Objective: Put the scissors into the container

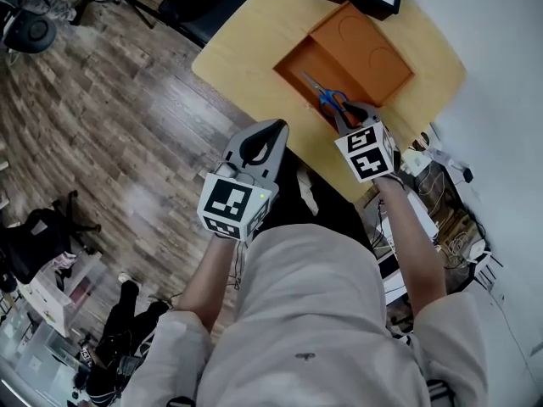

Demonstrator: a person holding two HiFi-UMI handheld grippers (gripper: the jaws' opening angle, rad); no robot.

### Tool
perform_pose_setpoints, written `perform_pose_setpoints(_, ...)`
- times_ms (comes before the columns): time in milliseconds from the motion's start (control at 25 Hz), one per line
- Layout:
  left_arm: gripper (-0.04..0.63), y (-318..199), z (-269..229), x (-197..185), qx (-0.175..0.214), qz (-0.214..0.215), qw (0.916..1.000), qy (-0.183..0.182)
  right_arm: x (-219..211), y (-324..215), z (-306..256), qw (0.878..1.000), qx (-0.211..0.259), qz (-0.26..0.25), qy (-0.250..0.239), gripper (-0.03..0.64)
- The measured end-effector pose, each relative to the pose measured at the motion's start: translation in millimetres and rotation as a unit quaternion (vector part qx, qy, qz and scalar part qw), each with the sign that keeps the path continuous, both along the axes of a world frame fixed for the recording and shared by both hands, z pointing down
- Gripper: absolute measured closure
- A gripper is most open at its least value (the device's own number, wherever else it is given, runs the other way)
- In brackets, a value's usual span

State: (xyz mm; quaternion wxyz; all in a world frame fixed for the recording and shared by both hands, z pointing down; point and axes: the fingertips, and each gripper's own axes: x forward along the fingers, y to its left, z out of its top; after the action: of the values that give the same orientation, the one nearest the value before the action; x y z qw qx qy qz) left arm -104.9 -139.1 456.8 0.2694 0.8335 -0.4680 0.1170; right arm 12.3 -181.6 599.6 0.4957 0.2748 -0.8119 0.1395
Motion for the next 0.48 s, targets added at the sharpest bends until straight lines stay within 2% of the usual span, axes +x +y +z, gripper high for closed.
perform_pose_setpoints(280,0.588,30,-17,38,0.012,-0.023,0.9996,-0.007,19,29,-37,0.999,0.020,-0.009,-0.046,0.574)
perform_pose_setpoints(480,0.588,56,-30,75,0.019,-0.025,0.9992,-0.024,38,53,-66,0.996,0.053,-0.035,-0.058,0.591)
